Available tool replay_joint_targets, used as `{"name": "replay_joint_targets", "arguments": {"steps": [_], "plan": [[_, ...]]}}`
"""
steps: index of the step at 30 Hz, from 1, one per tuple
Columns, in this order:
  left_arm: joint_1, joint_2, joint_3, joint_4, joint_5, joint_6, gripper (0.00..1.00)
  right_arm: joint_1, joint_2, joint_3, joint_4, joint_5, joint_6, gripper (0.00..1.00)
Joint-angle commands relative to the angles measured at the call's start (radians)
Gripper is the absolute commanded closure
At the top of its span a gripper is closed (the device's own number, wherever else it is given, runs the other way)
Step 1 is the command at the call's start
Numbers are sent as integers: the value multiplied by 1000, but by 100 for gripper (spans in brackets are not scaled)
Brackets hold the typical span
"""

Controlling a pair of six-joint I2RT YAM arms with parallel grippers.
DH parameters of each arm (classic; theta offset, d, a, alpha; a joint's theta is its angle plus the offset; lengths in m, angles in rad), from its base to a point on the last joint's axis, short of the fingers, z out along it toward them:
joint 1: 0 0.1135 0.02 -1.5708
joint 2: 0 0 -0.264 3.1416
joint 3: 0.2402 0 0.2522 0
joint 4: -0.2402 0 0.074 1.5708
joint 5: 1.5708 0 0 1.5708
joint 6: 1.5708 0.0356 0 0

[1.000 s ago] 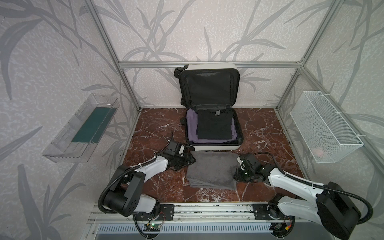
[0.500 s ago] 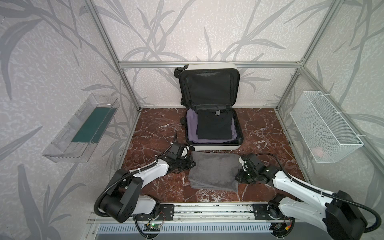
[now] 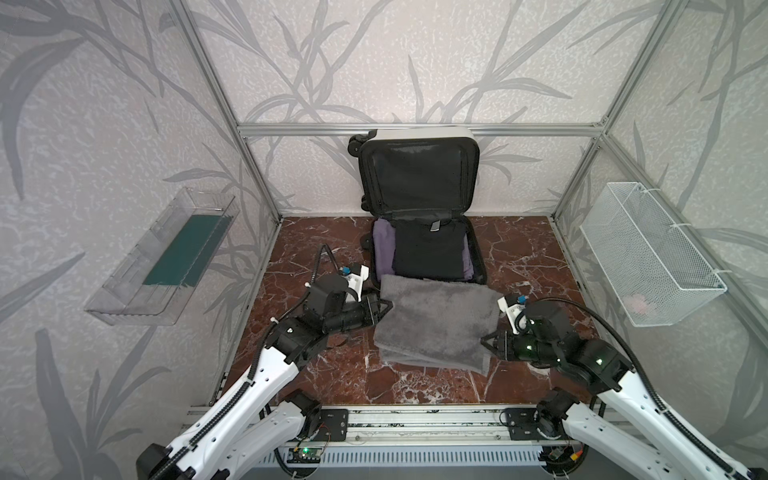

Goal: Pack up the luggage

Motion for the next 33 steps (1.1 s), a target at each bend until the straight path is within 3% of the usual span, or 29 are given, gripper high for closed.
{"name": "replay_joint_targets", "arguments": {"steps": [1, 8, 18, 26, 33], "plan": [[3, 58, 132, -86, -94, 47, 100, -3, 71, 116, -33, 33, -37, 100], [90, 336, 397, -95, -88, 166, 100, -65, 393, 414, 13, 81, -187, 100], [244, 680, 612, 0, -14, 202, 100, -313, 804, 670, 126, -104, -223, 100], [279, 970, 792, 32, 41, 215, 100, -353, 1103, 850, 133, -145, -235, 100], [294, 1118, 883, -1, 46, 245, 100, -375, 1280, 936, 106, -145, -257, 100]]}}
